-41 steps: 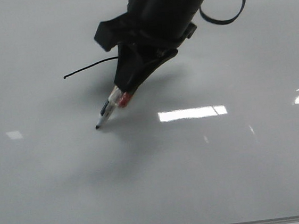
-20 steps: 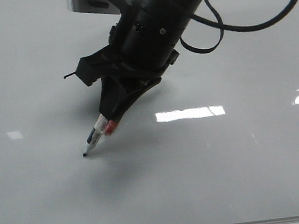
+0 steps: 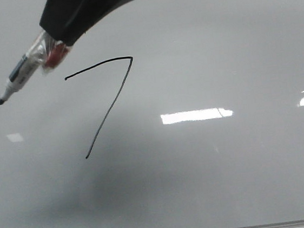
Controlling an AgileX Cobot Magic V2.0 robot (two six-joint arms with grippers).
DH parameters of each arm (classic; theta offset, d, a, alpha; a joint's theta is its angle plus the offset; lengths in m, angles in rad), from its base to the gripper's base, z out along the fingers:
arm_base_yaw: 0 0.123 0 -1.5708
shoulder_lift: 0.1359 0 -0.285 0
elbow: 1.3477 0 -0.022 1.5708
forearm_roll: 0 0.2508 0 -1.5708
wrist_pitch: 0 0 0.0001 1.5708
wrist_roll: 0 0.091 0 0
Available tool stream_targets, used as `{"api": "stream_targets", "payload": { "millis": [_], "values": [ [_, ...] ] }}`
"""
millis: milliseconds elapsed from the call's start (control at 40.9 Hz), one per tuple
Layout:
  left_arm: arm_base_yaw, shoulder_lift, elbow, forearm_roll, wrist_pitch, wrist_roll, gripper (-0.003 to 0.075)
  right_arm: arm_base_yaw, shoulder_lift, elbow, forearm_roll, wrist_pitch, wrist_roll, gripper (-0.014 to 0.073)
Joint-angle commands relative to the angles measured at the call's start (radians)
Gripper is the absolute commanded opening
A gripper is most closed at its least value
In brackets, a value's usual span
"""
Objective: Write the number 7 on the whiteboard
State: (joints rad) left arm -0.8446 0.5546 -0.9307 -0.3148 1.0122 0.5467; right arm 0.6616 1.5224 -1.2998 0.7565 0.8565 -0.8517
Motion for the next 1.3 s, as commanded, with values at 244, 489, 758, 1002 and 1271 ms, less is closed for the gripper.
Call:
{"api": "stream_targets", "payload": {
  "millis": [244, 489, 758, 1002, 1271],
  "values": [
    [-0.007, 0.119, -0.035, 0.046, -0.096, -0.009, 0.0496, -0.003, -0.209, -0.025, 0.050, 0.172, -0.039, -0.0060],
    [-0.007, 0.283, -0.035, 0.043, -0.185, -0.007, 0.0519, -0.002, -0.231, -0.025, 0.054, 0.195, -0.039, -0.0060],
    [-0.007, 0.389, -0.035, 0.041, -0.241, -0.004, 0.0403, -0.002, -0.231, -0.025, 0.068, 0.208, -0.049, -0.0060],
    [-0.007, 0.395, -0.035, 0.041, -0.260, -0.004, 0.0254, -0.002, -0.231, -0.025, 0.068, 0.212, -0.049, -0.0060],
    [-0.007, 0.395, -0.035, 0.034, -0.260, -0.002, 0.0017, -0.002, -0.231, -0.025, 0.068, 0.203, -0.049, 0.0095]
  ]
}}
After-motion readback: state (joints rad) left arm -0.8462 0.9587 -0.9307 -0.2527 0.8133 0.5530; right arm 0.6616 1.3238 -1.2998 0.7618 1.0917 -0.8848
